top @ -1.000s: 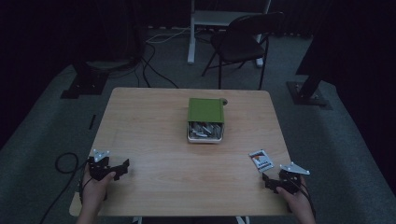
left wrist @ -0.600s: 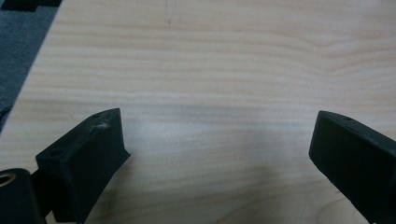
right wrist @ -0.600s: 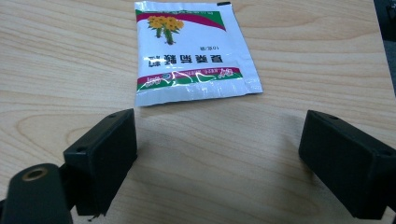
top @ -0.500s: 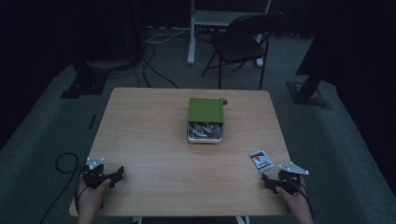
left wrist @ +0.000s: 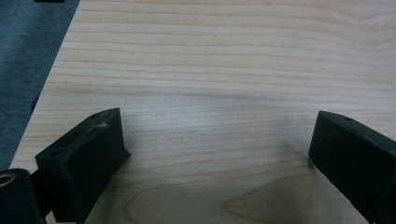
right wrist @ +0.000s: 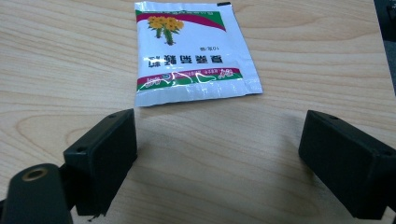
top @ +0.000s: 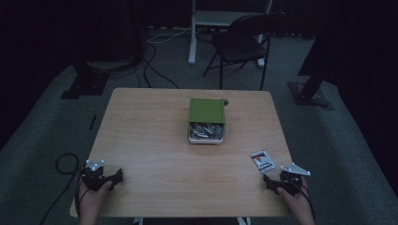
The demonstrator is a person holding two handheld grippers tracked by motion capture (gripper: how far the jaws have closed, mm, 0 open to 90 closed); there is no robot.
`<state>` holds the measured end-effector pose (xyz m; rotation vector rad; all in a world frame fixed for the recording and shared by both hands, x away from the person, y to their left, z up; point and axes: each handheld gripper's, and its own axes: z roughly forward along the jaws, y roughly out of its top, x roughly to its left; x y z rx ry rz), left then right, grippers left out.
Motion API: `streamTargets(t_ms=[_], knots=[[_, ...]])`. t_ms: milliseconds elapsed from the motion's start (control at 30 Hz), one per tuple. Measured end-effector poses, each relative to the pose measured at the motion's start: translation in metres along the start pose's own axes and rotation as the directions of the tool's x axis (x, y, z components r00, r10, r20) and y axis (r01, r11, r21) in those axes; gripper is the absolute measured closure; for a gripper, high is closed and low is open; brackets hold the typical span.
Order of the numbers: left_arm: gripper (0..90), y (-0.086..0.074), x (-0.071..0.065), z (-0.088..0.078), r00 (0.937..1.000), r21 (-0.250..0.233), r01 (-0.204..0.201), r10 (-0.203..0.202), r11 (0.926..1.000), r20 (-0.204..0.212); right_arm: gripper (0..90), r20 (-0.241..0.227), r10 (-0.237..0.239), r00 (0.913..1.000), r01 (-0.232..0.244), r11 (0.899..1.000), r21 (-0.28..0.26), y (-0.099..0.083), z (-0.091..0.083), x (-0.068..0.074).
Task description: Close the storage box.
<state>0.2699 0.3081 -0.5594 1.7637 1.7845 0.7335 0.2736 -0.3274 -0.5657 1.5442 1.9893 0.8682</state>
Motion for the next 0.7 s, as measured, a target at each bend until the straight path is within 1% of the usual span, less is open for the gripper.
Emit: streamTargets(t_ms=[700], knots=[[3.0, 0.0014, -0.0016, 0.0014, 1.0, 0.004, 0.003, -0.003, 1.0, -0.005, 11.1, 0.0, 0.0, 1.0, 0.0, 1.0, 0.0, 0.0, 0.0, 0.0]])
